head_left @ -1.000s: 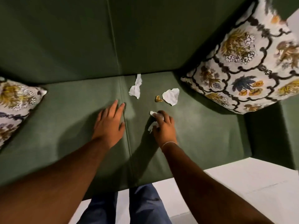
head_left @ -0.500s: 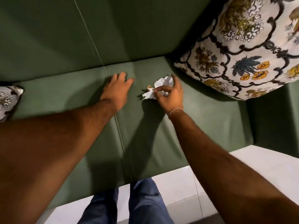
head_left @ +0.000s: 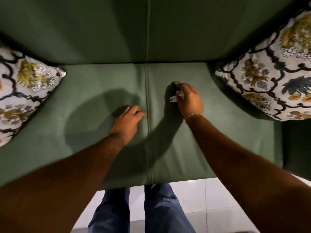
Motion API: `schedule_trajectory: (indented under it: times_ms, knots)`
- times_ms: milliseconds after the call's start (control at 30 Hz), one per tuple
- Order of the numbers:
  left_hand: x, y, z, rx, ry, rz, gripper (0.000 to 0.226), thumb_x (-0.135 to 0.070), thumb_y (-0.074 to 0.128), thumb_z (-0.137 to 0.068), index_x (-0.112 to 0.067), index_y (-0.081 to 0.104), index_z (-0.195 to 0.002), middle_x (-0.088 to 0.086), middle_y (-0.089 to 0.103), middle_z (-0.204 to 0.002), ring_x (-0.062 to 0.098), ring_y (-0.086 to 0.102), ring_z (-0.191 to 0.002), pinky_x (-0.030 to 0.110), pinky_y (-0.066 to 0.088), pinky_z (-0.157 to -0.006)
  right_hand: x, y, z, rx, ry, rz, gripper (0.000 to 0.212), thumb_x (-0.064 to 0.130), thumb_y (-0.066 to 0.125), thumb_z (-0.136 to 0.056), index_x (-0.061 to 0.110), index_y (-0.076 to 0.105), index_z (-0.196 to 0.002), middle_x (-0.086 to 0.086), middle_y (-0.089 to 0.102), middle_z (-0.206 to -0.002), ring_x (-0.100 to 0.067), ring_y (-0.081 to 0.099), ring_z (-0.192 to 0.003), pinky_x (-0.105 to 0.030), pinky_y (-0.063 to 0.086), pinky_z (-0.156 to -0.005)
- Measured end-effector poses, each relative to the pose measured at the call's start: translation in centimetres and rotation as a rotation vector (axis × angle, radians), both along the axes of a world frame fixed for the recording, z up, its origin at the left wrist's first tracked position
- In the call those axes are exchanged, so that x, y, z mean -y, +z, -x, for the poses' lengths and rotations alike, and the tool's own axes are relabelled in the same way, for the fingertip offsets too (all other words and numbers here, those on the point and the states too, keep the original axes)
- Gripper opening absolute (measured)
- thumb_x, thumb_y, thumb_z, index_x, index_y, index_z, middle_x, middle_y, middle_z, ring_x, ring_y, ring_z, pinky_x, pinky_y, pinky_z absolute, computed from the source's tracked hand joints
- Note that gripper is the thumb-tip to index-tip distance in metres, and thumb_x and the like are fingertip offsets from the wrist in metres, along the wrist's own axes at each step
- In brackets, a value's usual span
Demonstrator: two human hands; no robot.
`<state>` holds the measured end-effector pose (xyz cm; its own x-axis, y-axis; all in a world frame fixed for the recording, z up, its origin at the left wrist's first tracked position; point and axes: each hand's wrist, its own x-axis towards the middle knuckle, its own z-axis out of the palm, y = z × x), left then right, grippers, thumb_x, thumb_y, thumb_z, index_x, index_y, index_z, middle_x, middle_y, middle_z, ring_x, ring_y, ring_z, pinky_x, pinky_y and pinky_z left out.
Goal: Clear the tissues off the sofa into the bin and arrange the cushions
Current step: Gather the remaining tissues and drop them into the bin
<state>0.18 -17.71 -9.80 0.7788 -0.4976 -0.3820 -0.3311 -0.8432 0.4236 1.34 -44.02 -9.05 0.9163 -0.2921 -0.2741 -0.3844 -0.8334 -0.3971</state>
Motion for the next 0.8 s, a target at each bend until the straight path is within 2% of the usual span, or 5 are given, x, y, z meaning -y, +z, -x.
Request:
schedule_trajectory:
  times_ms: [200, 367, 467, 700, 800]
  knots:
    - [-5.5, 1.0, 3.6, -0.061, 0.187, 0.088, 0.049, 0.009, 0.055, -0.087, -0.019, 0.073, -0.122, 0.011, 0.066, -0.118, 0.038, 0.061, -0.111, 0.046, 0.055, -0.095, -1.1, 0.7, -1.7, -0.059, 0.127, 0.083, 0.068, 0.005, 0.058, -0.096, 0.035, 0.038, -0.154, -0.007, 0.052, -0.145, -0.032, 0.059, -0.126, -0.044, 0.055, -0.106]
    - [-11.8, 1.3, 7.3, -0.044, 0.346, 0.146, 0.045, 0.007, 0.057, -0.084, -0.016, 0.075, -0.117, 0.013, 0.069, -0.114, 0.041, 0.066, -0.105, 0.051, 0.061, -0.087, -2.6, 0.7, -3.2, -0.053, 0.036, 0.139, 0.038, 0.011, 0.054, -0.101, 0.016, 0.064, -0.137, -0.016, 0.062, -0.134, -0.036, 0.063, -0.121, -0.039, 0.049, -0.108]
    - [-15.9, 2.2, 9.9, -0.060, 0.440, 0.139, 0.037, -0.015, 0.053, -0.089, -0.015, 0.075, -0.119, 0.016, 0.070, -0.117, 0.042, 0.066, -0.107, 0.051, 0.060, -0.090, -5.3, 1.0, -3.0, -0.034, -0.052, 0.143, 0.028, 0.017, 0.061, -0.099, 0.015, 0.072, -0.125, -0.015, 0.071, -0.124, -0.033, 0.068, -0.116, -0.035, 0.051, -0.104]
    - [-26.1, 5.0, 19.0, -0.171, 0.872, 0.090, 0.042, -0.023, 0.044, -0.087, -0.019, 0.080, -0.108, 0.011, 0.071, -0.125, 0.034, 0.069, -0.112, 0.046, 0.060, -0.089, -24.5, 1.9, 3.0, 0.071, 0.306, -0.033, 0.021, 0.005, 0.060, -0.094, 0.001, 0.079, -0.100, -0.023, 0.077, -0.100, -0.037, 0.074, -0.094, -0.043, 0.058, -0.092]
    - [-31.7, 4.9, 23.2, -0.167, 1.135, 0.013, 0.036, -0.013, 0.053, -0.086, -0.028, 0.078, -0.108, 0.004, 0.070, -0.135, 0.030, 0.069, -0.113, 0.041, 0.060, -0.090, -35.5, 2.6, 8.5, -0.005, 0.440, -0.290, 0.023, 0.012, 0.062, -0.089, 0.008, 0.081, -0.101, -0.015, 0.077, -0.102, -0.024, 0.070, -0.095, -0.025, 0.049, -0.094]
